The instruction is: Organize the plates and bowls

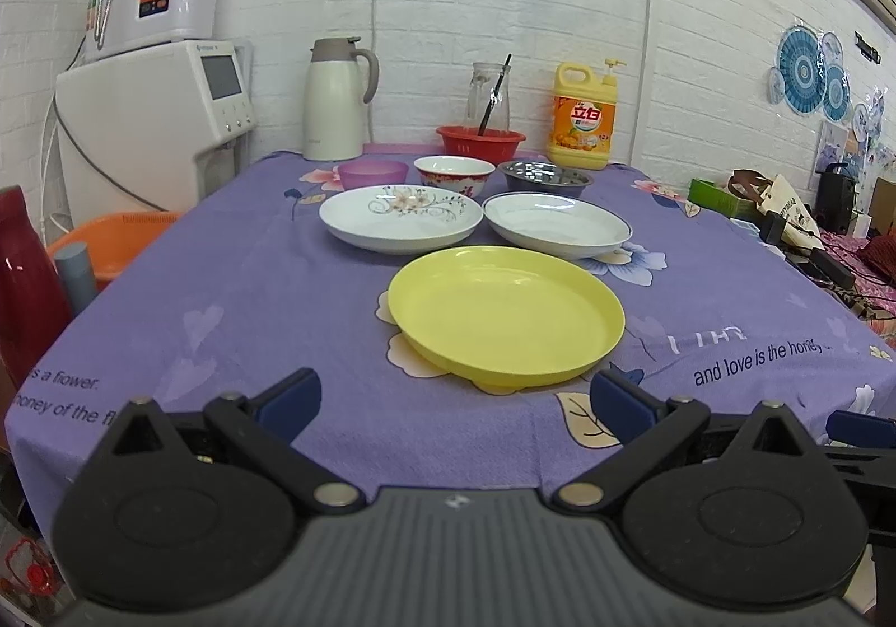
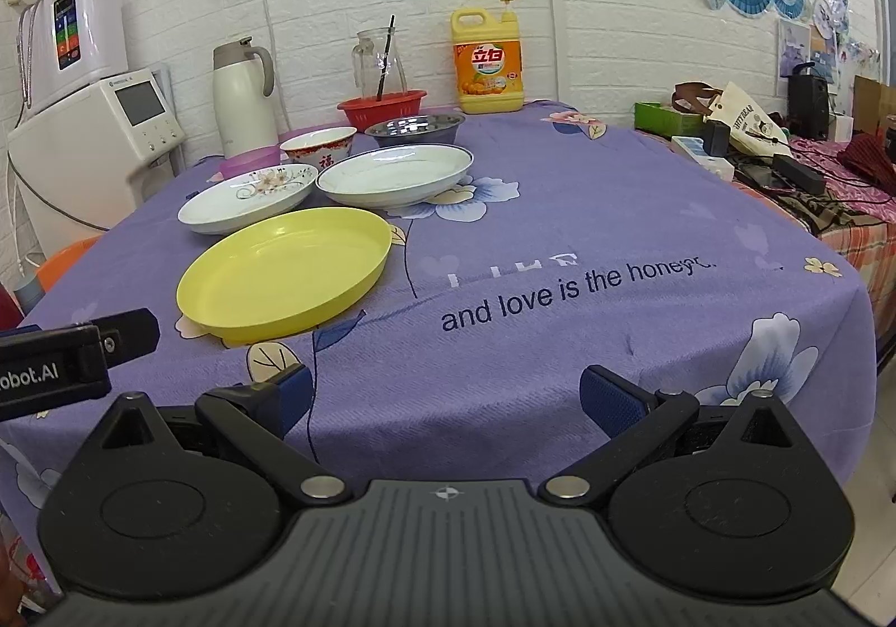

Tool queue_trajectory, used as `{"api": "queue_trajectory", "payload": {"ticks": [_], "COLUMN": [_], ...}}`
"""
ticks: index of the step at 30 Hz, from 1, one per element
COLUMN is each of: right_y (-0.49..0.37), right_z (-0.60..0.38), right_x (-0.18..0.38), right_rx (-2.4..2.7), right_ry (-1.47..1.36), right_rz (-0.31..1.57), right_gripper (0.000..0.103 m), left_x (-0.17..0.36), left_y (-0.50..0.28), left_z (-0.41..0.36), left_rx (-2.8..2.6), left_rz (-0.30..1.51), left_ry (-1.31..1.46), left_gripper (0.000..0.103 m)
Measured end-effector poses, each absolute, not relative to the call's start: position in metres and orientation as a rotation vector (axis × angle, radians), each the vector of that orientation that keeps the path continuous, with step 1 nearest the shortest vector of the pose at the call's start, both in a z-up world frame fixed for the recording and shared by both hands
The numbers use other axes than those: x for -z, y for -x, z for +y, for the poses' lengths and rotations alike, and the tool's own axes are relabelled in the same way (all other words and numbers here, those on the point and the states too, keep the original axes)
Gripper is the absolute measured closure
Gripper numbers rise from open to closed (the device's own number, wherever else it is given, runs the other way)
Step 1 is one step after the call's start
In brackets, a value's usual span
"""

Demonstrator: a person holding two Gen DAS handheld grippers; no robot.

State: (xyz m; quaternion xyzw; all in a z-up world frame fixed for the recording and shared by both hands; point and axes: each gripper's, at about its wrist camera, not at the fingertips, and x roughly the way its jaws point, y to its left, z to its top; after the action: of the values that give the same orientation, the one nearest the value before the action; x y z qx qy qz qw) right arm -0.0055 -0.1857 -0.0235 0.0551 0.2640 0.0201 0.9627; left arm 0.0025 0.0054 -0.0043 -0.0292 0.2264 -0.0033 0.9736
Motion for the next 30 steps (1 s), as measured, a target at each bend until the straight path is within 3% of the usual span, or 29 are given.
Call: {"api": "queue_trajectory", "payload": {"ticks": [30], "right_y": [0.0065], "right_z": [-0.1836], "right_x": [0.0281], "right_rx": [-0.055], "right_ry": [-0.111], "right_rz": [0.547], "right_gripper": [0.000], "left_x": [0.0080], "left_y": [-0.0049], "left_z": [0.0051], "left_rx": [0.013], "left_rz": [0.470], "left_ry": [0.058], "left_gripper": [0.001]}}
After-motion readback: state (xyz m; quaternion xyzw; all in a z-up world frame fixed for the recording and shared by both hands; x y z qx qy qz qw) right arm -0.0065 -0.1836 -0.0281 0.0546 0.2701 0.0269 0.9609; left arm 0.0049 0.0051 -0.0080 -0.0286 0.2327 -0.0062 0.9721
